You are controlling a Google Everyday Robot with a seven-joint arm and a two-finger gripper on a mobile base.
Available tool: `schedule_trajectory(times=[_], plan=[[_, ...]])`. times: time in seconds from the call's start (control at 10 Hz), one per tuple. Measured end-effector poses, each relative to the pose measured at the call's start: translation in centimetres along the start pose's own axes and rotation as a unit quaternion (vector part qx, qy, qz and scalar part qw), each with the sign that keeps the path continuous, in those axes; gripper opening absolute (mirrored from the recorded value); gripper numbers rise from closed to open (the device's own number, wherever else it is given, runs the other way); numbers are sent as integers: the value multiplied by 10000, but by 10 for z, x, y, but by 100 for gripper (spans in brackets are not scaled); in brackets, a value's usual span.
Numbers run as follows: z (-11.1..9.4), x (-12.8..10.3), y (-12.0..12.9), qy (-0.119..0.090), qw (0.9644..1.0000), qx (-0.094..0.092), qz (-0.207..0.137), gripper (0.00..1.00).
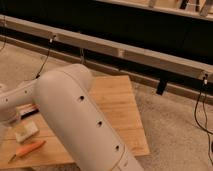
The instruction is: Place the white sponge in the ceramic cup
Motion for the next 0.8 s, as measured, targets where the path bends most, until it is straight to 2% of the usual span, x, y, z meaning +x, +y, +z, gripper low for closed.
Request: schedule_trajectory(times=[0.3,0.4,0.5,0.8], plan=[[32,-14,17,-144,9995,-258,-77,65],[38,-15,20,-142,9994,-294,-104,65],[40,-17,22,-139,9993,-307,-130,65],[44,-21,18,24,9991,-142,-400,65]])
